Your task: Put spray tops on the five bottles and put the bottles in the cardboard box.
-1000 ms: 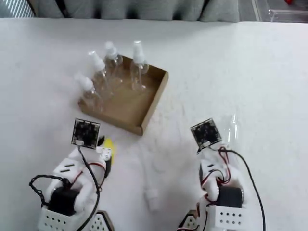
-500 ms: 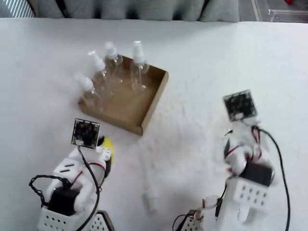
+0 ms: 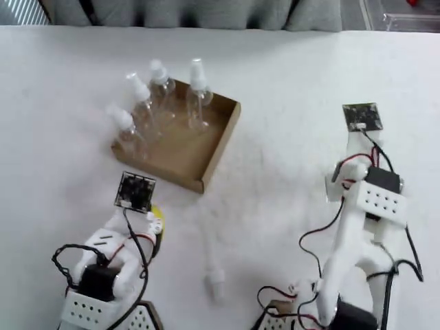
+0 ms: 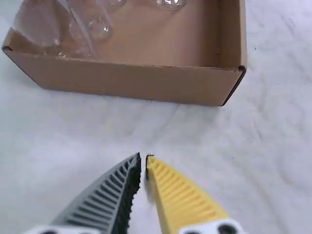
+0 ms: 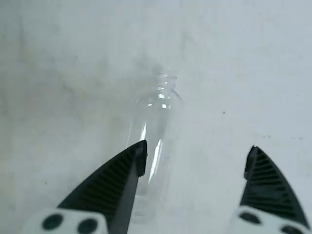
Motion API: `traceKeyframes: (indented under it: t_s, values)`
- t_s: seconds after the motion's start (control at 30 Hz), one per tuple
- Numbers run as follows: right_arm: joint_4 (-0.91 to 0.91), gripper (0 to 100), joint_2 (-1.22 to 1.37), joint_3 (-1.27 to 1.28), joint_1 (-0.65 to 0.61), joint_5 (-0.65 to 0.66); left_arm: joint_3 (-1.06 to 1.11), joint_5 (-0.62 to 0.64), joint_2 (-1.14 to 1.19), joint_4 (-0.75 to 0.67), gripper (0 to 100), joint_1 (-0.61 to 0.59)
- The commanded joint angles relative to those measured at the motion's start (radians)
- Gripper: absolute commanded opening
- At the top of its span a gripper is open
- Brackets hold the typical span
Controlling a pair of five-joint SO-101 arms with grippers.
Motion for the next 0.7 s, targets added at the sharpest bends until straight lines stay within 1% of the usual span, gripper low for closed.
traceKeyframes:
  t_s: [0.0, 0.17, 0.33, 0.43, 0.6, 0.67]
  values:
    - [-0.036, 29.7, 0.064, -0.055, -0.059, -0.06, 0.002, -0.014, -0.018, -0.029, 2, 0.012]
    - [-0.122, 27.9, 0.177, -0.054, -0.079, -0.121, 0.011, -0.014, -0.018, -0.031, 2, 0.015]
    - [-0.228, 24.4, 0.348, -0.055, -0.073, -0.115, 0.011, -0.014, -0.018, -0.031, 2, 0.015]
    - [-0.282, 18.2, 0.44, -0.057, -0.077, -0.115, 0.011, -0.014, -0.018, -0.031, 2, 0.021]
    - [-0.294, 0.8, 0.47, -0.098, -0.071, -0.114, 0.011, -0.014, -0.018, -0.031, 2, 0.041]
    - [-0.234, 2.9, 0.441, -0.12, -0.071, -0.114, 0.011, -0.014, -0.018, -0.034, 2, 0.035]
